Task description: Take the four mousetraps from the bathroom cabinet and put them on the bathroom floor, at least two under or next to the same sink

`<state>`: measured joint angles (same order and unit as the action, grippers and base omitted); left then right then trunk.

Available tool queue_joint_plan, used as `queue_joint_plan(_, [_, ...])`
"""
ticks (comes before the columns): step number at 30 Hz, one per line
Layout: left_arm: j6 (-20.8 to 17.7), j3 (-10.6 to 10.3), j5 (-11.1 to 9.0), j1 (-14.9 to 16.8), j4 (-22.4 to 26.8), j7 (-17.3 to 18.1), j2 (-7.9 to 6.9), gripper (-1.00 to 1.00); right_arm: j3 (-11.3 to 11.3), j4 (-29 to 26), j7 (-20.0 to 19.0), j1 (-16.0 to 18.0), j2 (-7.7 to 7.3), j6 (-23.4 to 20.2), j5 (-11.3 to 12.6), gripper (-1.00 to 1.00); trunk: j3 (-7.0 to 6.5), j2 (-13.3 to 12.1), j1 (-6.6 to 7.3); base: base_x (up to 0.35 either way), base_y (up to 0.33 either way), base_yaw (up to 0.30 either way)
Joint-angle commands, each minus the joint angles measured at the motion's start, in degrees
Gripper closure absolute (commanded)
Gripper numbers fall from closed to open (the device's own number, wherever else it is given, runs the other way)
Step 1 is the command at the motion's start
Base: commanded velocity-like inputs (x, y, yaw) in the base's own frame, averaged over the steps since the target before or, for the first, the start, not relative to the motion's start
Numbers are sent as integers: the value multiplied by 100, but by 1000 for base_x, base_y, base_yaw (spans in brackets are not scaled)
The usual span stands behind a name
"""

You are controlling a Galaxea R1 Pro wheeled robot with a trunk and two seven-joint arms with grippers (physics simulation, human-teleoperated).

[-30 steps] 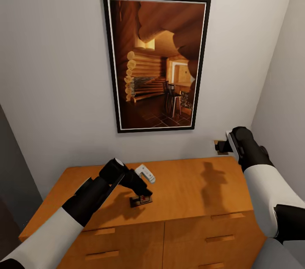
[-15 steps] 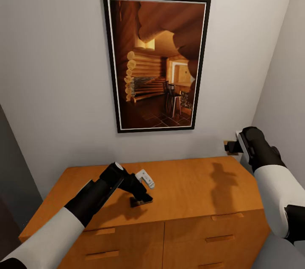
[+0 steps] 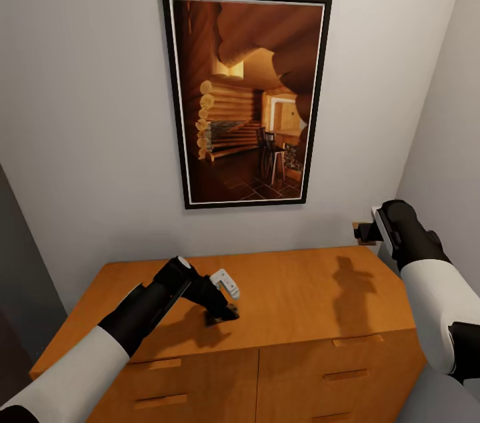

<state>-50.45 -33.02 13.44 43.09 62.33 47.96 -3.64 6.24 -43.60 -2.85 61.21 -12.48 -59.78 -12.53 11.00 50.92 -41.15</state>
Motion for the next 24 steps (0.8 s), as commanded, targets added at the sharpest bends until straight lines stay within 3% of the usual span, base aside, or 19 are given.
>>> queue_joint_plan(1, [-7,-5,55,6,-14,53,-12,-100,9,-4,-21,5,1,-22,-23,100,9,7,-1,0,0,0])
queue_joint_plan(8, [255,16,53,6,-475,55,-69,-100,9,33,-22,5,1,-22,-17,100,9,7,-1,0,0,0])
queue_joint_plan(10, [417,93,53,6,-587,56,-74,-100,9,77,-18,5,1,-22,-19,100,9,7,-1,0,0,0])
queue_joint_plan(15, [594,590,67,6,-754,56,-79,-100,9,183,-14,5,0,-22,-28,100,9,7,-1,0,0,0])
queue_joint_plan(17, [612,686,78,6,-773,56,-77,-100,9,197,-14,5,0,-22,-29,100,9,7,-1,0,0,0])
queue_joint_plan(24, [628,779,88,6,-783,48,-72,-100,9,213,-14,5,0,-22,-30,100,9,7,-1,0,0,0])
